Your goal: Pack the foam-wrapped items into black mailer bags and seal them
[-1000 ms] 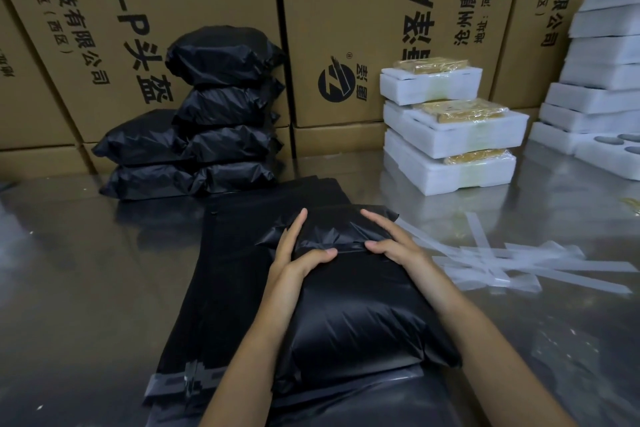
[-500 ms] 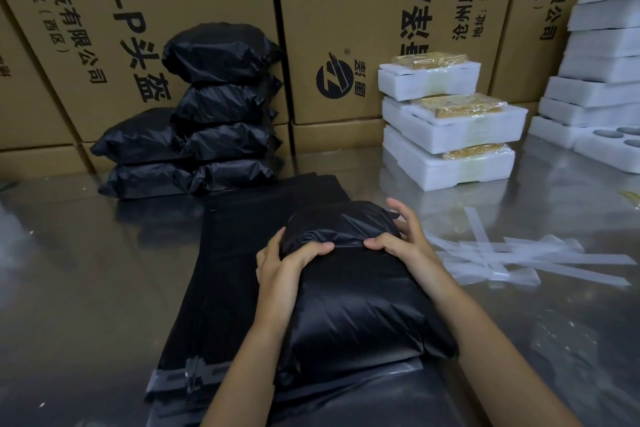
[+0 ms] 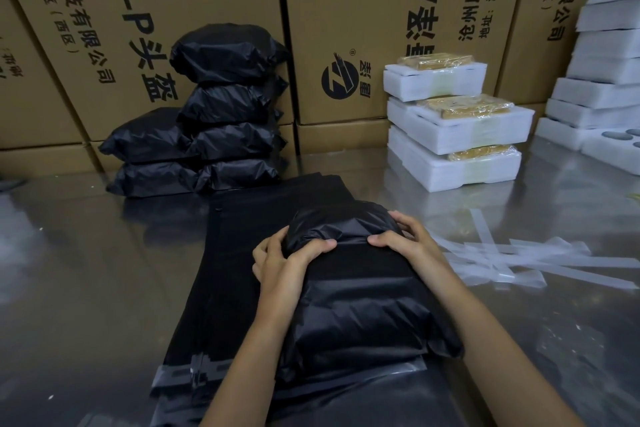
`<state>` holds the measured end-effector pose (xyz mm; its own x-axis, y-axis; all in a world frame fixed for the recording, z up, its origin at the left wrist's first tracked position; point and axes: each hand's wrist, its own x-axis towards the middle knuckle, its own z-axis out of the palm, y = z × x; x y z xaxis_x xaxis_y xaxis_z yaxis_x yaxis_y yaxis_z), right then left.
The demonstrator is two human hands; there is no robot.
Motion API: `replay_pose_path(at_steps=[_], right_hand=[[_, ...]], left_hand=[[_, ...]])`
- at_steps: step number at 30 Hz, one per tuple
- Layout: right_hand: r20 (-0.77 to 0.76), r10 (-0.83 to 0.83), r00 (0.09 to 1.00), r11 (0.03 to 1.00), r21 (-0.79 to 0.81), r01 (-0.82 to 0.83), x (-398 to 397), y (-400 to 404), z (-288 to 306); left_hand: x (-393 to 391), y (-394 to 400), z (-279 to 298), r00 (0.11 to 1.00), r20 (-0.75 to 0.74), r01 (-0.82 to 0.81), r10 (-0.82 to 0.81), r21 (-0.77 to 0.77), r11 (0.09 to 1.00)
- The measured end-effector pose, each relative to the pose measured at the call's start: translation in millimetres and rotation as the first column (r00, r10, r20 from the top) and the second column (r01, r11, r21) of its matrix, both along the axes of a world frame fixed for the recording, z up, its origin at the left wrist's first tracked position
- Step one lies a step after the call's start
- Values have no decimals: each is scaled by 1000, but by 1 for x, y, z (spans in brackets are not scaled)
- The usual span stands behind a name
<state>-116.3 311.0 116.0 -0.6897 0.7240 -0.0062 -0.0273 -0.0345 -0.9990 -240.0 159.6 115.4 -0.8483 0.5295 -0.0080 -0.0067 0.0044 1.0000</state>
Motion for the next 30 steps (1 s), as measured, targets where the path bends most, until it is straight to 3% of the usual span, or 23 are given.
replay_pose_path(at_steps=[4, 7, 12, 16, 18, 24, 30], right_hand=[[71, -28, 997, 980, 201, 13, 8, 5, 9], [102, 30, 994, 928, 368, -66, 5, 2, 16], [148, 248, 957, 947, 170, -272, -1, 3, 8], [-16, 185, 983, 982, 51, -184, -12, 10, -5], [-29, 135, 990, 990, -29, -136, -17, 14, -12], [155, 192, 969, 981, -53, -186, -25, 22, -1], [118, 240, 964, 971, -37, -237, -23, 16, -1]], left_hand=[[-9, -3, 11, 966, -256, -73, 31, -155, 985], [-12, -3, 16, 933, -357, -2, -46, -134, 991], [-7, 5, 7, 977, -88, 186, -195, -102, 977], [-6, 7, 2, 980, 12, 198, -200, 68, 978], [-8, 7, -3, 979, 32, 198, -203, 115, 973], [-11, 6, -6, 960, 168, 199, -222, 146, 969], [-7, 1, 1, 941, 180, 263, -285, 136, 955]])
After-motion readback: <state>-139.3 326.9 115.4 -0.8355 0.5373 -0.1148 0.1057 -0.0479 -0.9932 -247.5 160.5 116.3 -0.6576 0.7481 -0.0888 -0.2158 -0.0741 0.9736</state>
